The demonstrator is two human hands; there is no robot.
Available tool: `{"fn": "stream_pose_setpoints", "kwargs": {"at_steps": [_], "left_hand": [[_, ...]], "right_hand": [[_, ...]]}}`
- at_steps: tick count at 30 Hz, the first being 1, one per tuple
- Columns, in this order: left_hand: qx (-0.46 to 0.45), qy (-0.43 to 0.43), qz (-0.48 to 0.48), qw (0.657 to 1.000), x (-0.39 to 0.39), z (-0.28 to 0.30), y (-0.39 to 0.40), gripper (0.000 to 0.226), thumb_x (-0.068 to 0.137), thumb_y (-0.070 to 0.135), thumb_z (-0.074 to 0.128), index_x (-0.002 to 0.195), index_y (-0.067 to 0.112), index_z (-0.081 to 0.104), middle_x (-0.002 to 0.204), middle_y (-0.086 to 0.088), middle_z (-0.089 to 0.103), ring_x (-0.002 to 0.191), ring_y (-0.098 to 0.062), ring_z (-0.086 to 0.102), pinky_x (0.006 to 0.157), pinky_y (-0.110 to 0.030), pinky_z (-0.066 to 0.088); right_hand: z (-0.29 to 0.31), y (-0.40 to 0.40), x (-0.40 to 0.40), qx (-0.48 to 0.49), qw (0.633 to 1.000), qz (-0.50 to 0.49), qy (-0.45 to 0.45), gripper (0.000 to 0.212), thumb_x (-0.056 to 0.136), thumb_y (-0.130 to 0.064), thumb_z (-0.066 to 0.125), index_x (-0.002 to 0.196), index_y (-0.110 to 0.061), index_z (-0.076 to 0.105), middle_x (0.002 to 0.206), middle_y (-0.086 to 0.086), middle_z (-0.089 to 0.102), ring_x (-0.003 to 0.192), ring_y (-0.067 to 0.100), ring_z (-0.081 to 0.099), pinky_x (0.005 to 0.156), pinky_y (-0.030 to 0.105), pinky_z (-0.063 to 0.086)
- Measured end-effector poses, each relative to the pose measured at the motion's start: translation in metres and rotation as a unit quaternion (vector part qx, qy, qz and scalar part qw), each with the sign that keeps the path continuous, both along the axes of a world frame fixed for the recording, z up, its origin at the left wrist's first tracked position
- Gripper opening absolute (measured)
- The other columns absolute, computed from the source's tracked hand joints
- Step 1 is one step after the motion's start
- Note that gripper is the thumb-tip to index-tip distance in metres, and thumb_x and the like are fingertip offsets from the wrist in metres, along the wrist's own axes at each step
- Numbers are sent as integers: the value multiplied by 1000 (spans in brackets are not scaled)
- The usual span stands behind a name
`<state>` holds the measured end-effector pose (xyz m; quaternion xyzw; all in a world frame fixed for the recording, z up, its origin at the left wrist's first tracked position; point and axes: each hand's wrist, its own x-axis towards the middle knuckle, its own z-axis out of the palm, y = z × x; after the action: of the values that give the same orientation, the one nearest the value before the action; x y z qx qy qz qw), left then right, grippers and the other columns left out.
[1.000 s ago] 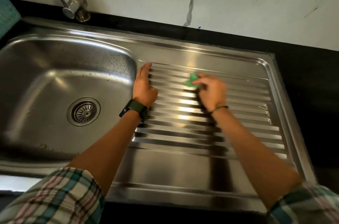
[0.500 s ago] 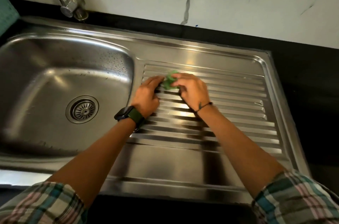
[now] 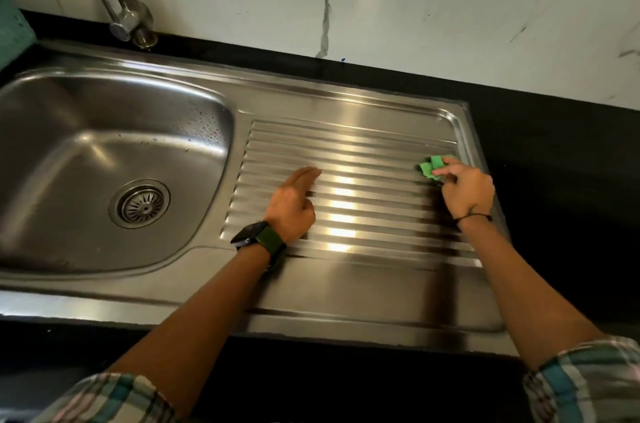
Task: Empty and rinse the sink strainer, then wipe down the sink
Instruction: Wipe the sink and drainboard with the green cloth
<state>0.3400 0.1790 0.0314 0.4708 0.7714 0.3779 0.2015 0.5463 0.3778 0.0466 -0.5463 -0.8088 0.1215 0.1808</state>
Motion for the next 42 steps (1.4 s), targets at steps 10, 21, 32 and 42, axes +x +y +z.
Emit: {"fn": "stream_pose_setpoints", "kwargs": {"at_steps": [10,21,32,42], "left_hand": [[-30,-29,159,986,-14,20,-20,62,76,-14,40,135,2,36,140,-18,41,125,-31,43,102,-27,33],[-57,-43,223,972,-14,27,-24,67,71,-13,43,135,6,36,136,-19,45,123,-35,45,102,-44,40],[-149,87,-30,985,80,27,46,63,78,1,47,138,2,27,147,-17,31,137,-31,26,114,-38,21],[-152,142,-152,966,161,24,120,64,79,16,53,138,7,30,147,-13,33,142,-29,14,116,-39,1]], "right_hand": [[-2,-97,-135,-37,978,204,34,35,82,-3,52,104,-22,70,123,1,64,113,28,57,90,33,47],[1,-135,-190,16,906,419,-53,27,89,-16,51,114,-16,62,135,-2,54,116,27,52,87,37,48],[-9,-69,-59,-47,970,237,15,35,81,-14,60,110,-34,65,128,-11,59,119,16,54,91,27,49],[5,-26,46,-35,989,117,-78,25,86,-18,58,110,-27,63,132,-1,56,115,27,52,80,34,49]]}}
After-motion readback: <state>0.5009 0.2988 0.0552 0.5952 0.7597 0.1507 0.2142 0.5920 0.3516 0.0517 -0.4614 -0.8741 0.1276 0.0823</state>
